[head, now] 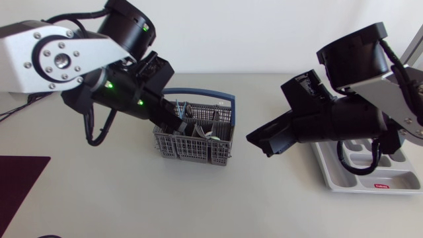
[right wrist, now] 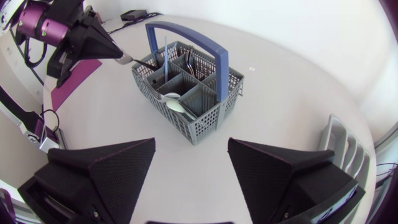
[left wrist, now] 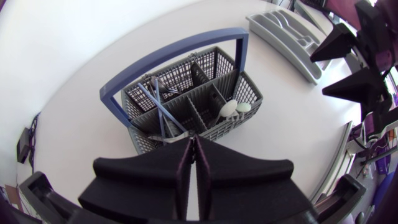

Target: Sort the cutlery from the basket into the organizer compartments.

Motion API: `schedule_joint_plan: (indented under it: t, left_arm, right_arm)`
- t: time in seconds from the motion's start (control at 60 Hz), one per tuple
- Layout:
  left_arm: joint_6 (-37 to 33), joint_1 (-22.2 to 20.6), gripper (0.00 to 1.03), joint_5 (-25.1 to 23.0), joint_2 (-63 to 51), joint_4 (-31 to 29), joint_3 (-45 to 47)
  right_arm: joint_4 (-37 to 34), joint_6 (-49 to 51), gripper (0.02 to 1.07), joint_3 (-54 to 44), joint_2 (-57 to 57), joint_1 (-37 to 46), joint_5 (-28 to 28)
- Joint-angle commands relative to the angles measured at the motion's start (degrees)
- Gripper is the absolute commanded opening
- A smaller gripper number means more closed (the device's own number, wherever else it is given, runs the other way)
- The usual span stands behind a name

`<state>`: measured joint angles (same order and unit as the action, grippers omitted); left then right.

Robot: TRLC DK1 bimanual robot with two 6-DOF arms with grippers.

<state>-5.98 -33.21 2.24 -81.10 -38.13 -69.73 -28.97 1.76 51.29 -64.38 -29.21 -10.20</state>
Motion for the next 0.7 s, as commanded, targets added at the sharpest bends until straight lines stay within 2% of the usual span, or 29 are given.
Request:
schedule_joint_plan:
  t: [0.0, 0.167, 0.367, 0.45, 0.683]
  left_arm:
    - [1.23, 2.27, 0.04, -3.38, 2.09, -1.51, -2.95]
    - [1.14, 5.88, 0.04, -10.41, 4.11, -5.11, -5.5]
    - [0.44, 8.6, 0.04, -15.95, 6.39, -9.33, -8.22]
    - [0.44, 10.27, 0.04, -20.17, 7.27, -11.18, -9.28]
    - [-0.79, 12.73, 0.04, -25.0, 10.35, -13.99, -11.65]
  right_arm:
    - [-1.09, 0.26, 0.86, 1.36, 0.31, -0.85, 0.26]
    - [-2.14, 0.35, 0.86, 2.41, 0.13, -1.46, 0.26]
    - [-2.32, 0.88, 0.86, 3.2, 0.13, -2.96, 0.18]
    - [-2.05, 1.76, 0.86, 3.29, 0.4, -3.84, -0.44]
    - [0.67, 6.41, 0.92, 2.33, 2.94, -5.86, -0.7]
